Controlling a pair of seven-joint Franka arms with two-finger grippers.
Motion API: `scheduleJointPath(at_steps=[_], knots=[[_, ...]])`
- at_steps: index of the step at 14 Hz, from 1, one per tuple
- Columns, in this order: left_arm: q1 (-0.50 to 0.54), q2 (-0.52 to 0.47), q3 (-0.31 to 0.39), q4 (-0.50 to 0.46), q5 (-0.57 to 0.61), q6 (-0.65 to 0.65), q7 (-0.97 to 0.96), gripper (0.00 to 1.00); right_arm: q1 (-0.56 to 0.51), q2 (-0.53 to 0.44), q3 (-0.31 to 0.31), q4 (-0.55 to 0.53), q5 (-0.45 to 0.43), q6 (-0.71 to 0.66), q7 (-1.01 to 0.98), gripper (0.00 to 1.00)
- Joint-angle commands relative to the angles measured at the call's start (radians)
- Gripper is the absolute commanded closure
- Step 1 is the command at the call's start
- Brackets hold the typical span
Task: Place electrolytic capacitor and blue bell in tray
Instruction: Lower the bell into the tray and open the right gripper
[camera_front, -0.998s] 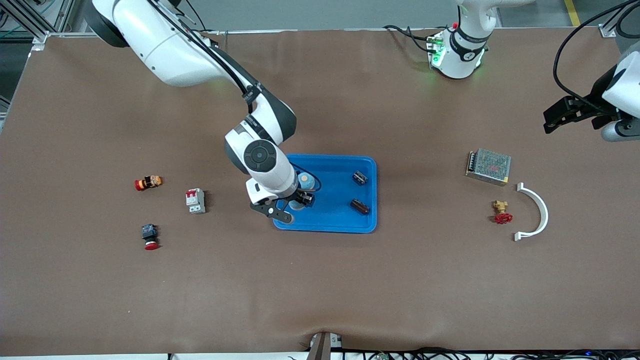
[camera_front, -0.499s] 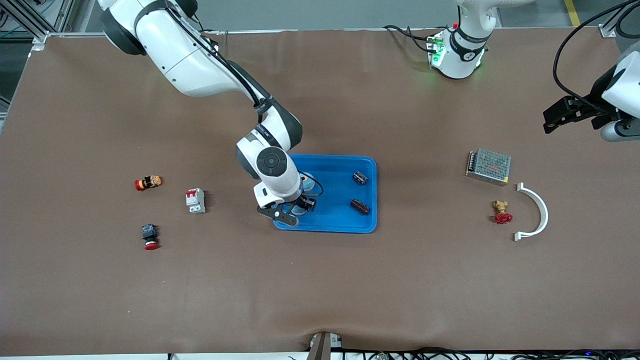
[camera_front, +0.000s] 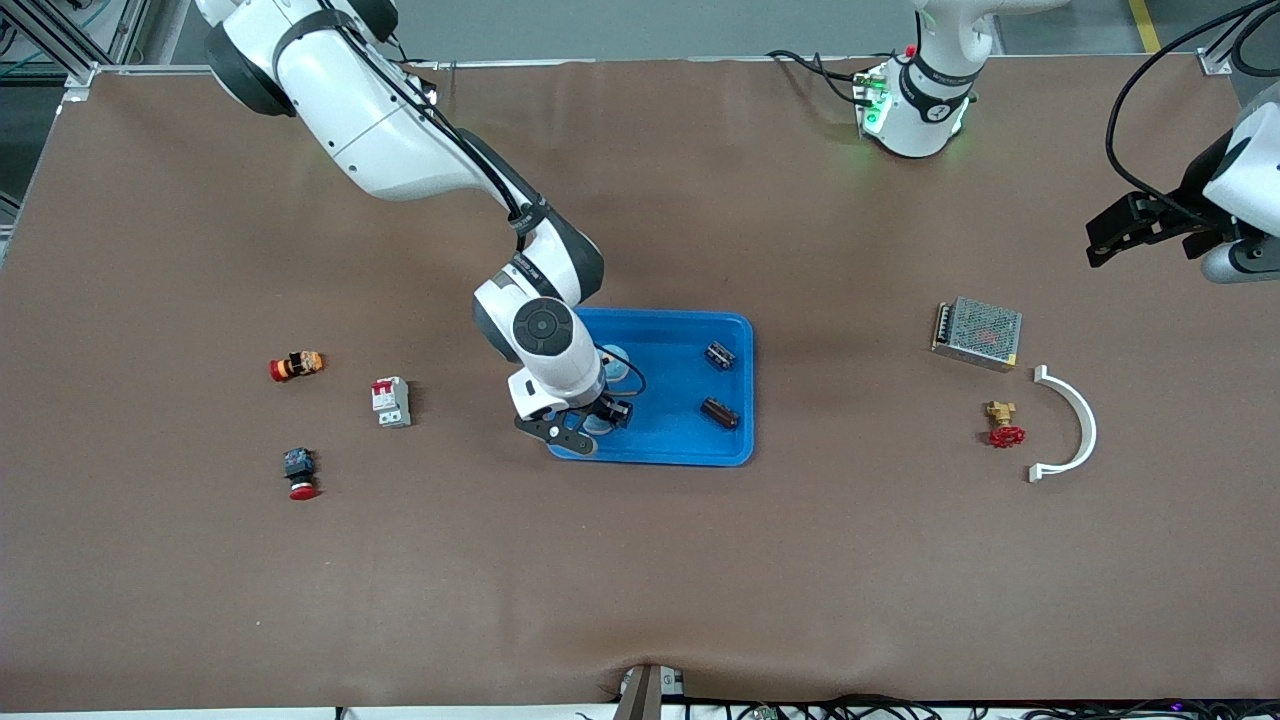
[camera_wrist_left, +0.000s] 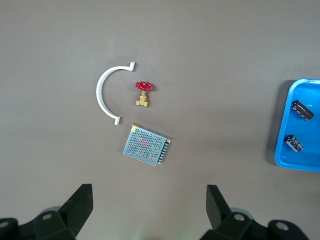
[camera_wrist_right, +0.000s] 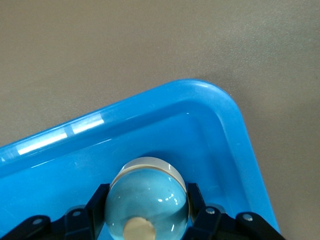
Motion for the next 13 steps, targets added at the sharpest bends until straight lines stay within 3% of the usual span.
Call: scheduleJointPath(at_steps=[1, 4, 5, 6, 13], knots=[[0.008, -0.025, -0.006, -0.021, -0.009, 0.011, -0.001, 0.0, 0.014, 0.007, -0.012, 0.013, -0.021, 0.008, 0.028, 0.42], [0.006, -0.025, -0.006, -0.021, -0.008, 0.011, -0.001, 0.0, 0.02, 0.008, -0.012, 0.011, -0.023, 0.018, 0.028, 0.36], [0.006, -0.025, -0.006, -0.021, -0.008, 0.011, -0.001, 0.0, 0.02, 0.008, -0.013, 0.011, -0.023, 0.021, 0.028, 0.23], [0.006, -0.025, -0.006, -0.021, -0.009, 0.011, -0.001, 0.0, 0.02, 0.008, -0.013, 0.011, -0.023, 0.021, 0.028, 0.0], [0.008, -0.023, -0.005, -0.019, -0.009, 0.012, -0.001, 0.0, 0.014, -0.039, -0.009, 0.008, -0.037, -0.023, 0.023, 0.0]])
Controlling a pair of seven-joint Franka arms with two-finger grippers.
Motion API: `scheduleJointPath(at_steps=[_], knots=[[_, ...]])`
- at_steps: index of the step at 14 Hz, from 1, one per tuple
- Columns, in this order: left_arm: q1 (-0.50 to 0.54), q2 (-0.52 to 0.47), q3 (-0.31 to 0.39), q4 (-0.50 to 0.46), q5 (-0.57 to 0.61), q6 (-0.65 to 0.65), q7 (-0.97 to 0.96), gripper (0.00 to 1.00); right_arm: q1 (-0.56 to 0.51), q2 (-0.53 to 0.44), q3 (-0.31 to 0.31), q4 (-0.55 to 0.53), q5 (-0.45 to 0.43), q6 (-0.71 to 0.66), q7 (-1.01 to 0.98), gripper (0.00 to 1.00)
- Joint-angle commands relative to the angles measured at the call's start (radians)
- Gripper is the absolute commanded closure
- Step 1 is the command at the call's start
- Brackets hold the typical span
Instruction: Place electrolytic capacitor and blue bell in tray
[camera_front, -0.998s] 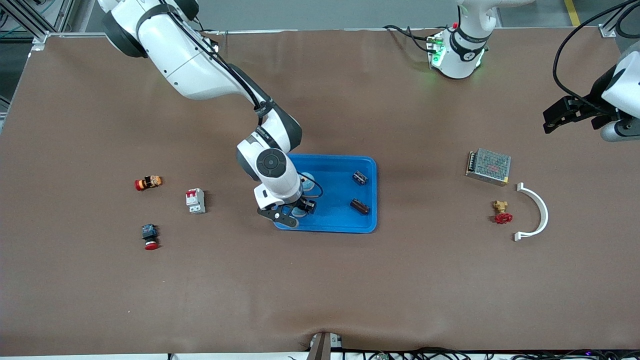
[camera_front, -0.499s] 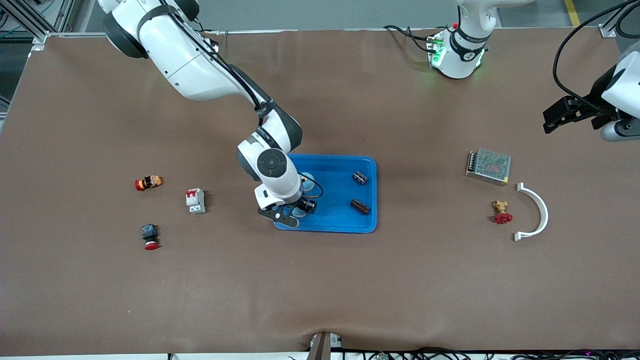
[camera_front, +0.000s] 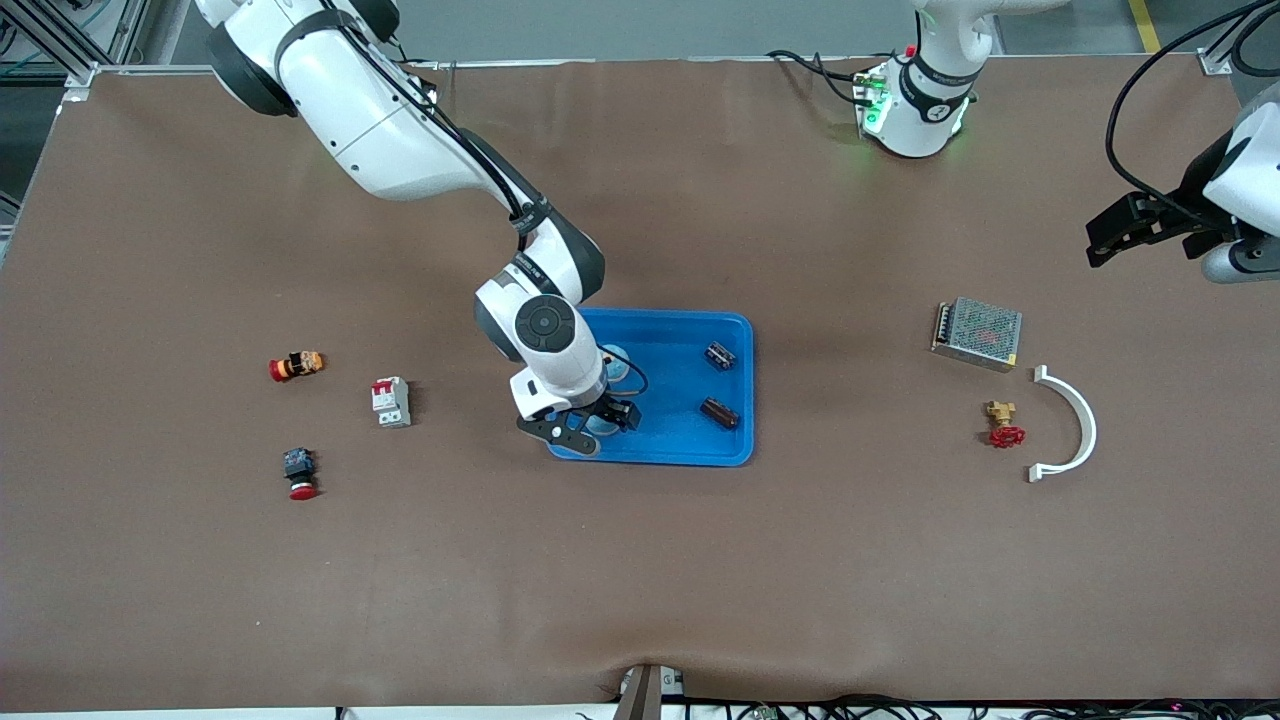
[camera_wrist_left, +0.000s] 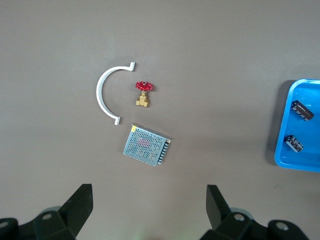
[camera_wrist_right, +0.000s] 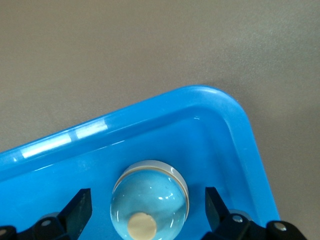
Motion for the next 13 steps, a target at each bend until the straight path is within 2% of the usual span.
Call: scheduleJointPath(at_steps=[1, 6, 8, 11, 13], knots=[[0.008, -0.023, -0.005, -0.019, -0.009, 0.01, -0.001, 0.0, 0.005, -0.055, 0.003, 0.007, -0.012, -0.093, 0.024, 0.0], [0.008, -0.022, -0.006, -0.018, -0.008, 0.012, 0.0, 0.0, 0.001, -0.238, 0.007, -0.015, 0.014, -0.325, 0.015, 0.0], [0.008, -0.022, -0.006, -0.018, -0.008, 0.012, 0.0, 0.0, -0.009, -0.343, 0.007, -0.085, 0.078, -0.339, 0.003, 0.0], [0.009, -0.022, -0.006, -0.018, -0.008, 0.012, 0.0, 0.0, -0.019, -0.477, 0.007, -0.18, 0.101, -0.347, -0.019, 0.0], [0.006, -0.02, -0.005, -0.018, -0.008, 0.012, -0.001, 0.0, -0.024, -0.538, 0.007, -0.197, 0.103, -0.432, -0.051, 0.0]])
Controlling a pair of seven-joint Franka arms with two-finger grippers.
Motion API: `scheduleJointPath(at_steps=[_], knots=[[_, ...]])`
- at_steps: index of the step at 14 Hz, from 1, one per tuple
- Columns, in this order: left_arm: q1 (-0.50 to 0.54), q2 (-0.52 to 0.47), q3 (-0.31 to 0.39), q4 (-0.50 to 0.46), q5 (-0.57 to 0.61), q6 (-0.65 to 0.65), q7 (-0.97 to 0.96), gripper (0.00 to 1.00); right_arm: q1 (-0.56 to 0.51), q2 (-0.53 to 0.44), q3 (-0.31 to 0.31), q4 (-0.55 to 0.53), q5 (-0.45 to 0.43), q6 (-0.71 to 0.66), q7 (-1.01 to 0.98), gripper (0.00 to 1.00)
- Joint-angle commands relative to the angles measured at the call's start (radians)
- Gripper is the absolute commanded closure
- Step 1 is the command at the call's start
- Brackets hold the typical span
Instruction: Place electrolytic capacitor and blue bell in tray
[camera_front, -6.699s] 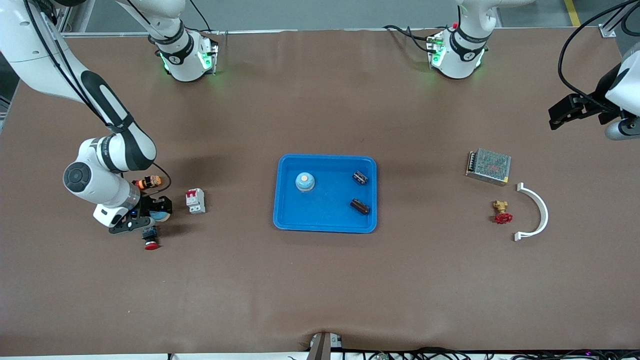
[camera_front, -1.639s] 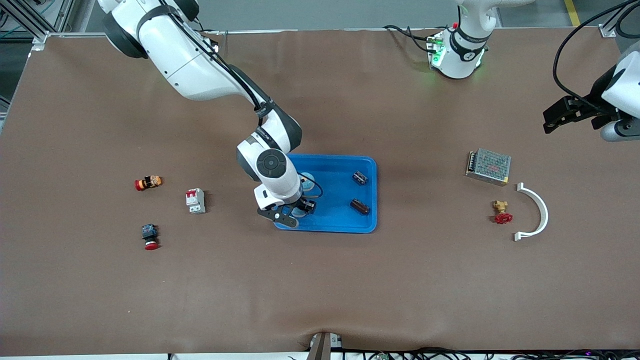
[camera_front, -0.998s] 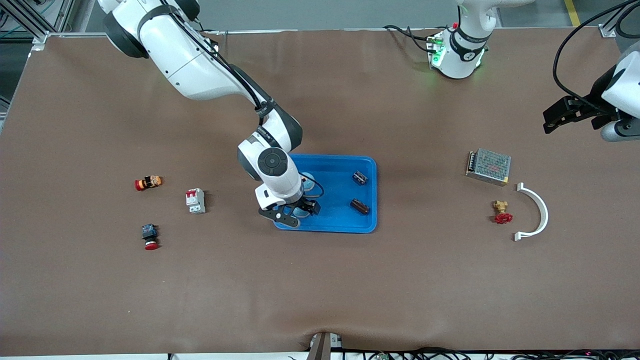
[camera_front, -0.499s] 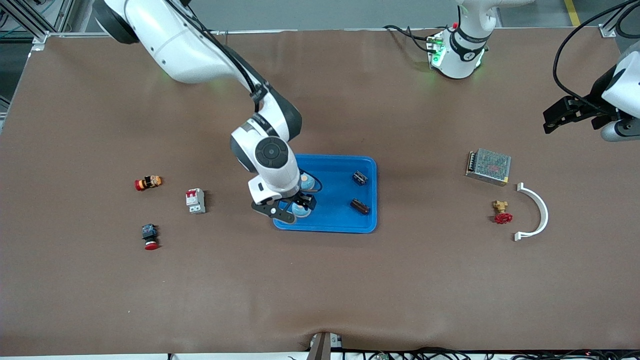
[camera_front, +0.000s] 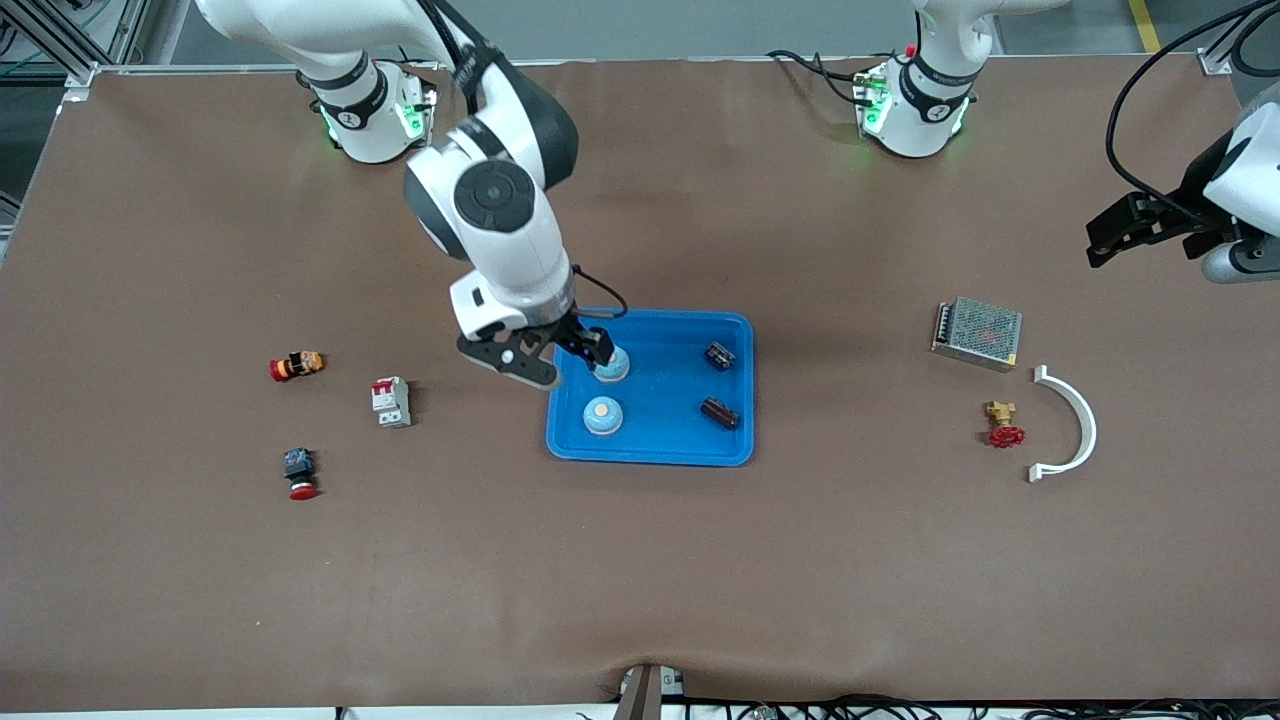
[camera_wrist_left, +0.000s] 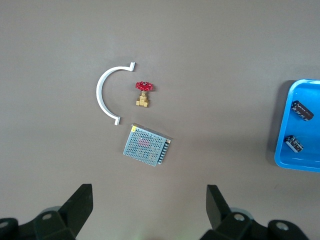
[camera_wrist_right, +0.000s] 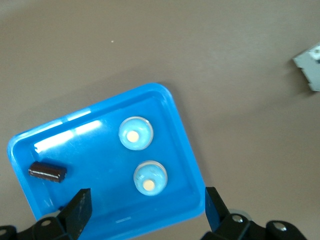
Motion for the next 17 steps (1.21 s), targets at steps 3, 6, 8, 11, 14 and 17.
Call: scheduleJointPath(at_steps=[3, 6, 8, 11, 14, 17], knots=[[0.008, -0.02, -0.005, -0.016, -0.009, 0.012, -0.001, 0.0, -0.045, -0.194, 0.003, -0.102, 0.035, -0.16, -0.109, 0.0], [0.012, -0.02, -0.005, -0.016, -0.014, 0.012, -0.001, 0.0, -0.108, -0.338, 0.0, -0.2, 0.08, -0.2, -0.236, 0.0], [0.014, -0.02, -0.003, -0.016, -0.012, 0.012, -0.001, 0.0, -0.152, -0.424, -0.003, -0.258, 0.085, -0.229, -0.331, 0.0], [0.014, -0.018, 0.0, -0.014, -0.011, 0.012, -0.001, 0.0, -0.233, -0.492, -0.008, -0.266, 0.086, -0.312, -0.489, 0.0], [0.015, -0.015, 0.004, -0.011, -0.009, 0.012, -0.001, 0.0, -0.335, -0.533, -0.013, -0.266, 0.086, -0.361, -0.664, 0.0], [0.014, -0.021, 0.003, -0.013, -0.018, 0.008, -0.003, 0.0, -0.393, -0.55, -0.058, -0.266, 0.086, -0.386, -0.834, 0.0]])
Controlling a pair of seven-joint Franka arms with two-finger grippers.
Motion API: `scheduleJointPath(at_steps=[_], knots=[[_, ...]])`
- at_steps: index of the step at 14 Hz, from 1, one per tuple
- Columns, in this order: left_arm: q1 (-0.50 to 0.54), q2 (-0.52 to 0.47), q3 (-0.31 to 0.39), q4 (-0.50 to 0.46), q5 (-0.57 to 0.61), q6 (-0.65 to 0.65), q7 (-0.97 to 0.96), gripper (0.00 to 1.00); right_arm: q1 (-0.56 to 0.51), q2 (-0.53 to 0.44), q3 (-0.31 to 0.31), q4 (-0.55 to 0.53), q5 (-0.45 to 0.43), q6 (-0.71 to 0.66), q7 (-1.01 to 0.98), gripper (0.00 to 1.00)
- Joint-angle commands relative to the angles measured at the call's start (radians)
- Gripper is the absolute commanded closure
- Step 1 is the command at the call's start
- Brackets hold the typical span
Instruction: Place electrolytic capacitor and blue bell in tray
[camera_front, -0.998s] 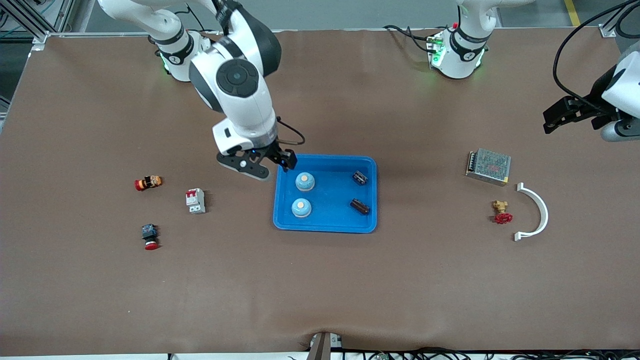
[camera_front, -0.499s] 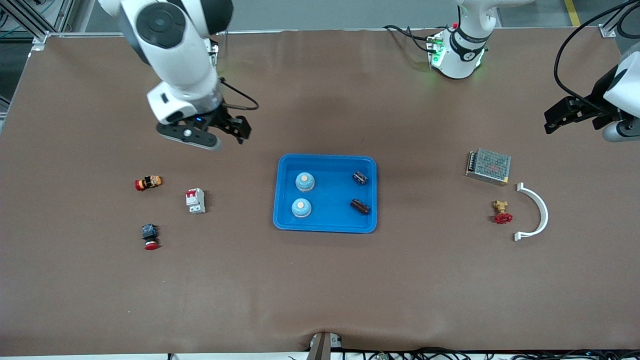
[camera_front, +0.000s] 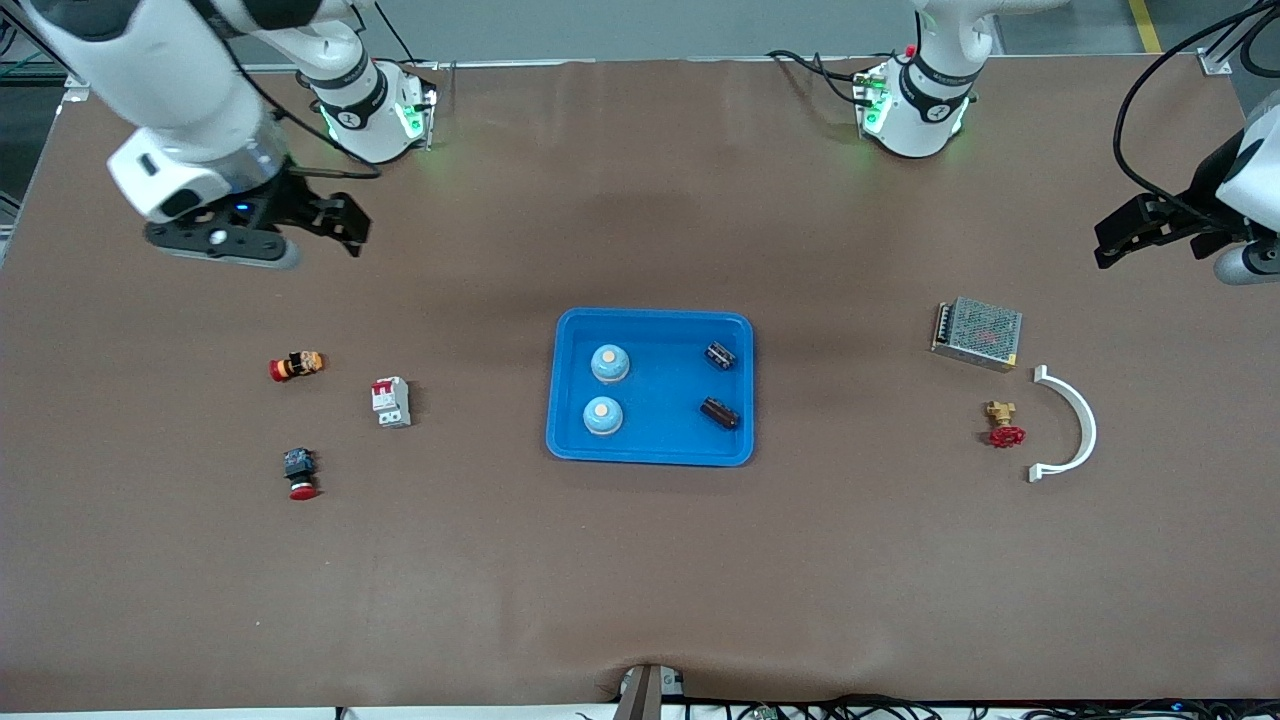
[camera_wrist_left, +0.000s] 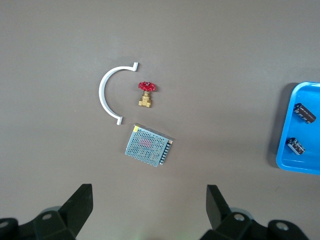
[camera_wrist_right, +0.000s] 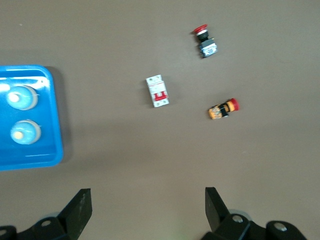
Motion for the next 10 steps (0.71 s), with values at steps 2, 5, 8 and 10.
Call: scheduleJointPath(at_steps=[2, 5, 8, 10], knots=[[0.002, -0.02, -0.008, -0.011, -0.015, 0.005, -0.011, 0.0, -0.044, -0.039, -0.085, -0.031, 0.026, -0.015, -0.2, 0.0], [-0.001, -0.022, -0.013, -0.011, -0.021, 0.005, -0.019, 0.0, -0.045, -0.039, -0.171, -0.03, 0.026, -0.013, -0.314, 0.0], [0.0, -0.028, -0.028, -0.013, -0.052, 0.005, -0.051, 0.0, -0.045, -0.038, -0.202, -0.024, 0.025, -0.013, -0.325, 0.0], [0.002, -0.029, -0.028, -0.013, -0.073, 0.003, -0.087, 0.0, -0.053, -0.036, -0.204, -0.019, 0.025, -0.013, -0.326, 0.0]])
